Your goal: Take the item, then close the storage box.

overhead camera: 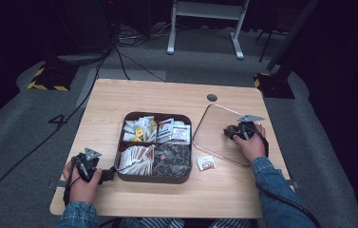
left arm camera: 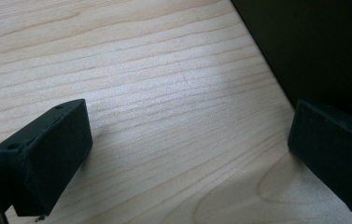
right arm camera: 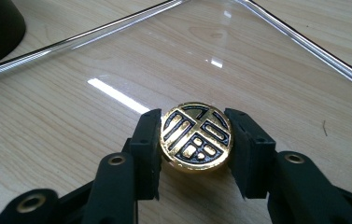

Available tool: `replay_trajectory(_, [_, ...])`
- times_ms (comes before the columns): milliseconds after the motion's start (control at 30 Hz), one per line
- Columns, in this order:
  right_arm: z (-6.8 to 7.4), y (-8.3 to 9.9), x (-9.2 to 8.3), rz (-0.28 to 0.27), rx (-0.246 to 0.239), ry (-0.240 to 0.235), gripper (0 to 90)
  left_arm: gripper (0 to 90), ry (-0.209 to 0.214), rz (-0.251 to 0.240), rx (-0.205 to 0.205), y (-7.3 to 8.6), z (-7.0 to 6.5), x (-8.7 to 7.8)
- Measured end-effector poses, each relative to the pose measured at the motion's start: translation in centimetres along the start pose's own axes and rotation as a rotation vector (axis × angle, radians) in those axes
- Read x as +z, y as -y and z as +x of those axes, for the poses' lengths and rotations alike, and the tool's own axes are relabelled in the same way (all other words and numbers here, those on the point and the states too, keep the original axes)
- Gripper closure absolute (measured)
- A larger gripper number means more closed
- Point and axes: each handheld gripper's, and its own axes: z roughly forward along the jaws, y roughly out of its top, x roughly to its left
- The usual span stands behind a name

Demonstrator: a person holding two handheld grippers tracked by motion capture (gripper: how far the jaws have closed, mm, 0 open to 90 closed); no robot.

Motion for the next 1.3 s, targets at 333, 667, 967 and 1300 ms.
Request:
replay_trajectory(333, [-0.1, 0.2, 0.0, -0.015, 0.010, -0.004, 58.3, 0.0, 0.005, 0.001, 0.003, 0.0, 0.0, 0.0])
replay_trajectory(667, [0.0, -0.1, 0.0, 0.000, 0.018, 0.001, 58.5, 0.0, 0.007, 0.001, 0.010, -0.2, 0.2, 0.1])
replay_trajectory(967, [-0.5, -0.6, -0.4, 0.003, 0.012, -0.024, 58.6, 0.1, 0.003, 0.002, 0.007, -0.1, 0.1, 0.0])
replay_trajectory(1300, [-0.8, -2.8, -2.6, -0.047, 0.005, -0.035, 58.6, 0.1, 0.000, 0.001, 0.002, 0.0, 0.0, 0.0])
